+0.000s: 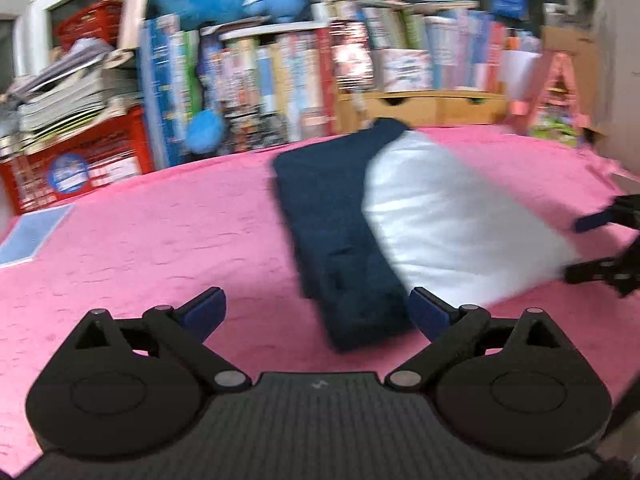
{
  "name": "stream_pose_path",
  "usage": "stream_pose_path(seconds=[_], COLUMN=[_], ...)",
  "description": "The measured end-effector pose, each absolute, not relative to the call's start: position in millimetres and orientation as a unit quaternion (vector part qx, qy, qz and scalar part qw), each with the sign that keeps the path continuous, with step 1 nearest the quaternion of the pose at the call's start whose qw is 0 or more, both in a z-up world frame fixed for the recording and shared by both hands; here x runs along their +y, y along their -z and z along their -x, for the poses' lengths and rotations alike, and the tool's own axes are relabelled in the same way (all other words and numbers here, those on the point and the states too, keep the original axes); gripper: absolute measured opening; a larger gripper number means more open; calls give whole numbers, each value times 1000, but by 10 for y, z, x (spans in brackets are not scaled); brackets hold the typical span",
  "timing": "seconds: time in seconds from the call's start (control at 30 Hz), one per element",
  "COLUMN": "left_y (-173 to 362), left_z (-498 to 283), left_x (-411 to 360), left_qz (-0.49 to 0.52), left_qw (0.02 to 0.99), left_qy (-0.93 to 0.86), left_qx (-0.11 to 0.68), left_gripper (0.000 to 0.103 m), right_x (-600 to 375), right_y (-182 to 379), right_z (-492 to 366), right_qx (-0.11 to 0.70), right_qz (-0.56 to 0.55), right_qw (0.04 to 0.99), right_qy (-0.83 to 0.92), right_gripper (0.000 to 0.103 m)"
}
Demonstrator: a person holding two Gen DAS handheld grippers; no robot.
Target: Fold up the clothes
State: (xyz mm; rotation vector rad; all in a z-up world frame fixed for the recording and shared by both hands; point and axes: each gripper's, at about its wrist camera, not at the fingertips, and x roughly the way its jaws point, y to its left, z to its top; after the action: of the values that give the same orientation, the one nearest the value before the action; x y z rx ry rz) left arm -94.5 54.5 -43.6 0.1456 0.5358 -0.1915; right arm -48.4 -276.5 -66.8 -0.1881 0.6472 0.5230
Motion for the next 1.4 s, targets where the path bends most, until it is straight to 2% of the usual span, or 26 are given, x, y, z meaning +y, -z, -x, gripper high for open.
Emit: stream_pose_path(seconds=[0.1, 0.3, 0.43, 0.87, 1.1, 1.4], left_y=[414, 647, 653, 660, 639, 559], left_z=[1033, 940, 894, 901, 875, 794], left_x=[348, 181, 324, 305, 290, 404], left_qz=[-91, -102, -28, -33, -27, 42], left_qw=[954, 938, 936, 938, 935, 925], left_qy=[109, 105, 105, 104, 98, 89], left_qx=[265, 316, 334, 329, 339, 367], left_gripper=[103, 103, 103, 103, 103, 103], right_x=[-2794, -2870, -2822, -2595, -2531, -2511], right_y=[662, 667, 637, 482, 488, 610], right_z=[524, 632, 672, 872, 805, 750], right_qx=[314, 307, 300, 253, 268, 297], right_qz=[97, 99, 112, 162, 148, 138], right_qw=[906, 905, 906, 907, 904, 900], right_qy=[-265, -276, -275, -296, -297, -289], right_gripper=[103, 103, 103, 103, 103, 103])
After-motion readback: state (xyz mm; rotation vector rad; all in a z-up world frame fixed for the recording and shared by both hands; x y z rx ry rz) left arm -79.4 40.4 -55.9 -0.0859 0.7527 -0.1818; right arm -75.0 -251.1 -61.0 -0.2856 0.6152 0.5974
